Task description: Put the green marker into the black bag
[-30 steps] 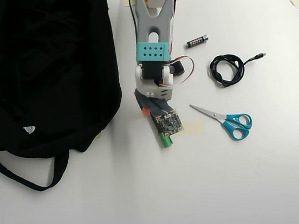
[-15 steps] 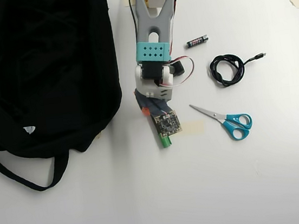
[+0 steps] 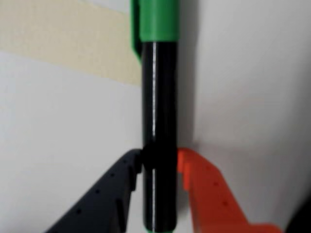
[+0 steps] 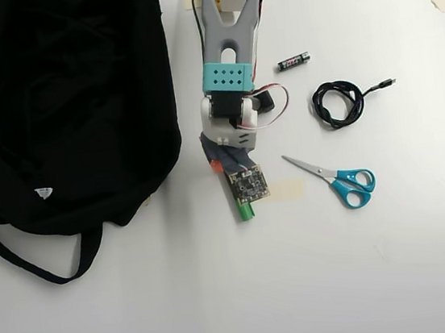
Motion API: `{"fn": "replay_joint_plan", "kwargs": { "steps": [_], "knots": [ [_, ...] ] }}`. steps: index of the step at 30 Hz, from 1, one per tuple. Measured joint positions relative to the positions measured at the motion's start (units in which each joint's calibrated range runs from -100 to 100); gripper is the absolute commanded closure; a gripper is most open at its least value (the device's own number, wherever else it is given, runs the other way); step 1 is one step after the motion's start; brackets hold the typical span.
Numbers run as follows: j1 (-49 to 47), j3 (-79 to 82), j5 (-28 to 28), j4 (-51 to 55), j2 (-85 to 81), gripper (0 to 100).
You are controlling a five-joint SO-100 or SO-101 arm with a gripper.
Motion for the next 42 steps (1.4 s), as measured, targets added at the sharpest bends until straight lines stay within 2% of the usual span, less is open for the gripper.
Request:
{"fn": "replay_joint_plan", "kwargs": {
  "steps": [15,30,42],
  "knots": [
    [0.1,-0.4,-0.7,3.4,-4.0,98],
    [0.4,-10.4,-1.3,13.1,-5.2,98],
    [-1.1,-13.7,-6.6,17.3,-5.7,98]
  ]
}}
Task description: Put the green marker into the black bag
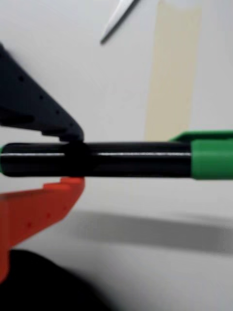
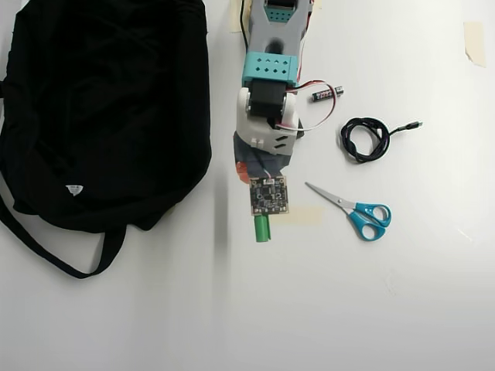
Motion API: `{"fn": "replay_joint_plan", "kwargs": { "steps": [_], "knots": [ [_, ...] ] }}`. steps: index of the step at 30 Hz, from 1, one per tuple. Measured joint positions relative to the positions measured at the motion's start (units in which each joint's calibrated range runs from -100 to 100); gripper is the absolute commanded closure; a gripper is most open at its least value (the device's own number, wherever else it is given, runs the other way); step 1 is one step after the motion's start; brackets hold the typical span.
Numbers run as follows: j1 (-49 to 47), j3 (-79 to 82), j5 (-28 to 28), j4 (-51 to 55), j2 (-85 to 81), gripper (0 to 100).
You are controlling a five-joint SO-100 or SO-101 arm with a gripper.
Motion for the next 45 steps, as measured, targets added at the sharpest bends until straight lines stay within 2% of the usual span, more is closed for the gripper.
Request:
{"fn": "replay_joint_plan", "kwargs": {
  "steps": [9,30,45],
  "knots": [
    [-0.9,-0.1,-4.9,0.0,-1.2,98],
    [-0.9,-0.1,-5.2,0.0,-2.5,98],
    [-2.1,-0.1,-5.2,4.2,-2.5,98]
  ]
}}
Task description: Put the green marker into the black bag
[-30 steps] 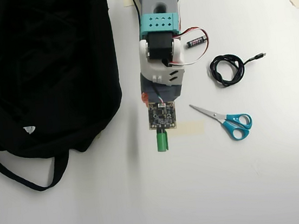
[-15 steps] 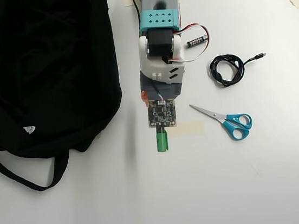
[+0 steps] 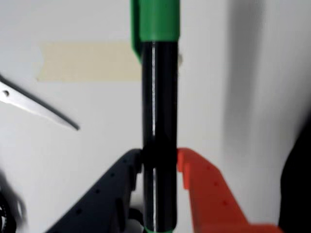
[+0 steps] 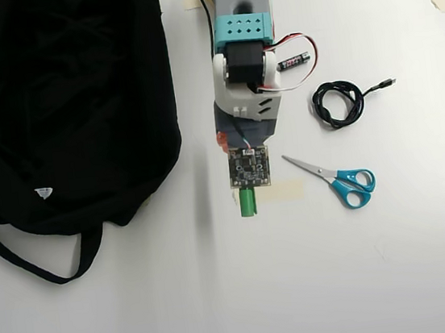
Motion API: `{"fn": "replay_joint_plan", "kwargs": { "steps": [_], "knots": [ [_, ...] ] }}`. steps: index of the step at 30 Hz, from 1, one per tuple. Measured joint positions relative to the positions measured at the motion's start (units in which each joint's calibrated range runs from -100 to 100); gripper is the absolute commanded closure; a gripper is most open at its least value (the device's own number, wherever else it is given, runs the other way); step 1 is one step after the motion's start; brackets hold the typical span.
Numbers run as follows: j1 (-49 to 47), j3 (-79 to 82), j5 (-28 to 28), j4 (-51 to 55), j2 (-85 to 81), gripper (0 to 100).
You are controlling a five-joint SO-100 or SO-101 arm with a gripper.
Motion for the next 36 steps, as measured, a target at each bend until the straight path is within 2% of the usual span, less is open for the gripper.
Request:
{"fn": "replay_joint_plan", "kwargs": {
  "steps": [19,36],
  "knots": [
    [-0.7,0.2,0.0,0.5,-1.6,98],
    [-0.4,20.0,-0.7,0.5,-19.5,98]
  ]
}}
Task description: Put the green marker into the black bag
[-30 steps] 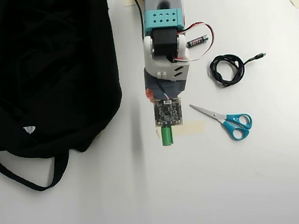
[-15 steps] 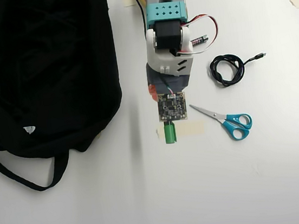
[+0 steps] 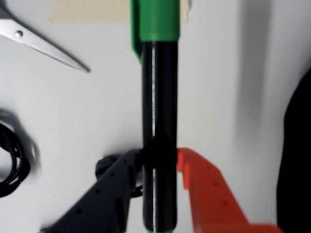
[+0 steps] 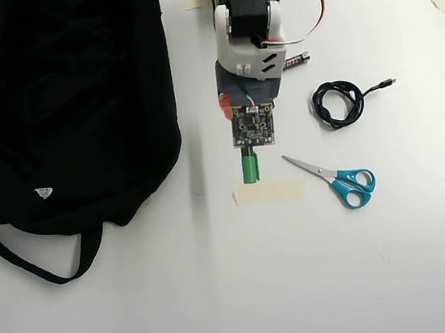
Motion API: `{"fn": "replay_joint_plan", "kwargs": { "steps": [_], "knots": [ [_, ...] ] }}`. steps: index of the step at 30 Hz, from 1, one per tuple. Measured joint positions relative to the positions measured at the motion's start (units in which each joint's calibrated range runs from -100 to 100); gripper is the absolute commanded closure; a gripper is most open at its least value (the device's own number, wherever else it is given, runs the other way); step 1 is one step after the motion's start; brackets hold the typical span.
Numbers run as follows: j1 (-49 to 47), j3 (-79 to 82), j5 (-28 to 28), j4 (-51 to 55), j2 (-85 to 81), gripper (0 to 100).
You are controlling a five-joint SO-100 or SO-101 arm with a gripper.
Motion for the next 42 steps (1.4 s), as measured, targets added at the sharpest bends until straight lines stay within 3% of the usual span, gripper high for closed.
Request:
{"fn": "replay_joint_plan", "kwargs": {
  "steps": [42],
  "knots": [
    [25.6,8.2,-1.8,0.0,-9.5,98]
  ]
}}
